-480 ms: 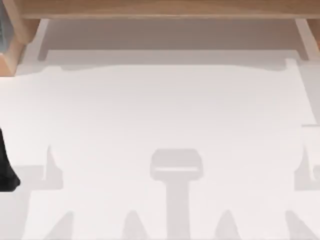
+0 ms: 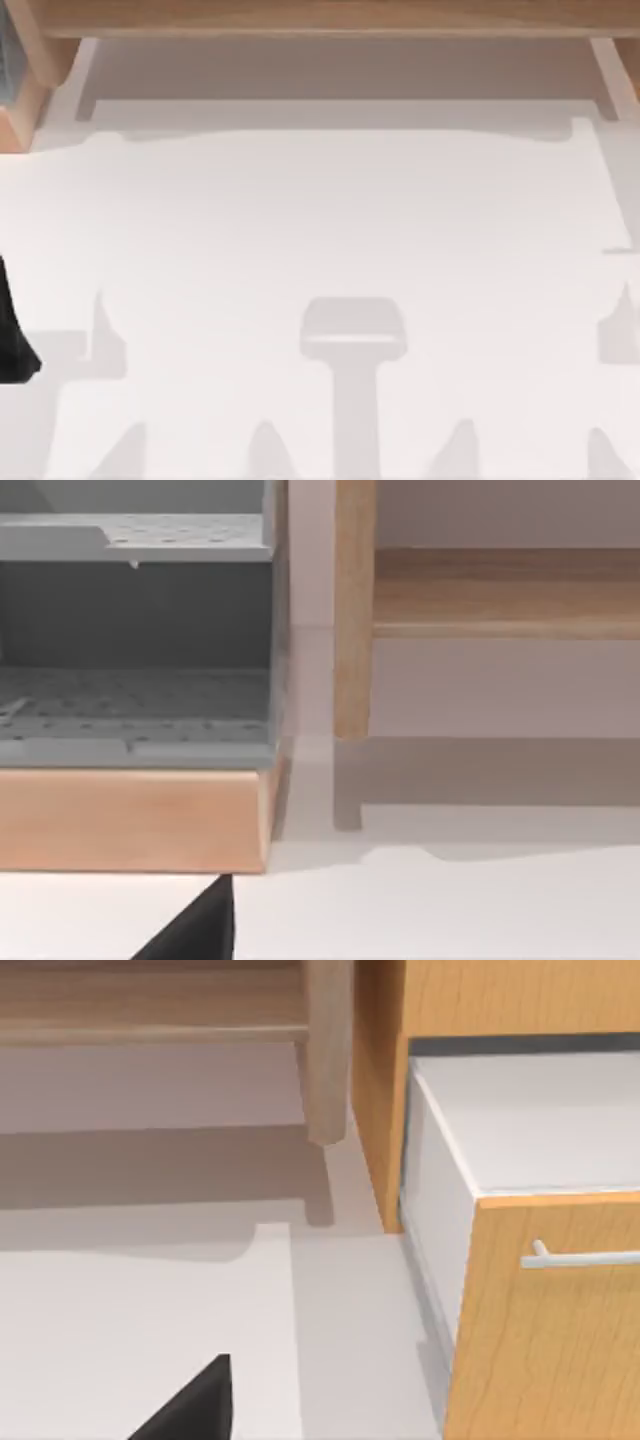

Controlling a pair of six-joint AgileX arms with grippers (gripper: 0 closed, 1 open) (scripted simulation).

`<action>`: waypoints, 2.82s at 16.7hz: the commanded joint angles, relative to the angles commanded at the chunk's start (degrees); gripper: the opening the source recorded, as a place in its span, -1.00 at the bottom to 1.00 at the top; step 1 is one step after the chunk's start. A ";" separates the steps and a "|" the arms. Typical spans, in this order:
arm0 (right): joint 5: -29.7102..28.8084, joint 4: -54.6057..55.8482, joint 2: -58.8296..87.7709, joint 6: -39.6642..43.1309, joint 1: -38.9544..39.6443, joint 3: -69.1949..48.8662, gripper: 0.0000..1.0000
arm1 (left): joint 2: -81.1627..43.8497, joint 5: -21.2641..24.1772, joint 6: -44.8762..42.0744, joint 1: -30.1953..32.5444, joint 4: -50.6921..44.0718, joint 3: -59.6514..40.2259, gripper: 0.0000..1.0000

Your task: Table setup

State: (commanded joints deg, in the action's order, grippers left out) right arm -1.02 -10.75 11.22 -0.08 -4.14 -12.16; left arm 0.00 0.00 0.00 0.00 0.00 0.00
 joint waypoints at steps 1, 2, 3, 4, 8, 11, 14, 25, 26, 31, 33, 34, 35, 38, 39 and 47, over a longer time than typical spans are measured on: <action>-0.33 -3.22 3.82 -0.02 -1.31 -4.14 1.00 | 0.00 0.00 0.00 0.00 0.00 0.00 1.00; -0.68 -6.70 8.19 -0.02 -2.71 -8.88 1.00 | 0.00 0.00 0.00 0.00 0.00 0.00 1.00; -1.02 -10.35 13.08 0.01 -4.17 -14.13 1.00 | 0.00 0.00 0.00 0.00 0.00 0.00 1.00; -1.34 -14.13 18.46 0.10 -5.64 -19.83 1.00 | 0.00 0.00 0.00 0.00 0.00 0.00 1.00; -2.20 -29.51 43.75 1.23 -10.91 -45.62 1.00 | 0.00 0.00 0.00 0.00 0.00 0.00 1.00; -2.25 -39.99 65.03 3.03 -13.92 -66.17 1.00 | 0.00 0.00 0.00 0.00 0.00 0.00 1.00; -1.84 -48.80 86.40 5.48 -16.09 -85.37 1.00 | 0.00 0.00 0.00 0.00 0.00 0.00 1.00; 2.02 -63.79 135.24 13.98 -17.19 -124.82 1.00 | 0.00 0.00 0.00 0.00 0.00 0.00 1.00; 2.20 -63.91 136.18 14.20 -17.10 -125.70 1.00 | 0.00 0.00 0.00 0.00 0.00 0.00 1.00; 2.18 -63.87 136.60 14.22 -17.27 -125.85 1.00 | 0.00 0.00 0.00 0.00 0.00 0.00 1.00; 2.21 -63.79 136.58 14.26 -17.28 -125.75 1.00 | 0.00 0.00 0.00 0.00 0.00 0.00 1.00; 2.23 -63.67 136.53 14.31 -17.29 -125.60 1.00 | 0.00 0.00 0.00 0.00 0.00 0.00 1.00; 2.27 -63.51 136.45 14.37 -17.29 -125.41 1.00 | 0.00 0.00 0.00 0.00 0.00 0.00 1.00; 2.35 -62.93 136.18 14.50 -17.32 -124.68 1.00 | 0.00 0.00 0.00 0.00 0.00 0.00 1.00; 2.37 -62.72 136.10 14.53 -17.32 -124.41 1.00 | 0.00 0.00 0.00 0.00 0.00 0.00 1.00; 2.29 -60.70 135.84 14.48 -17.26 -122.27 1.00 | 0.00 0.00 0.00 0.00 0.00 0.00 1.00</action>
State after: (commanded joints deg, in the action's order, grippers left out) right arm 1.27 -71.45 147.06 14.40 -21.40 -134.43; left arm 0.00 0.00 0.00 0.00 0.00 0.00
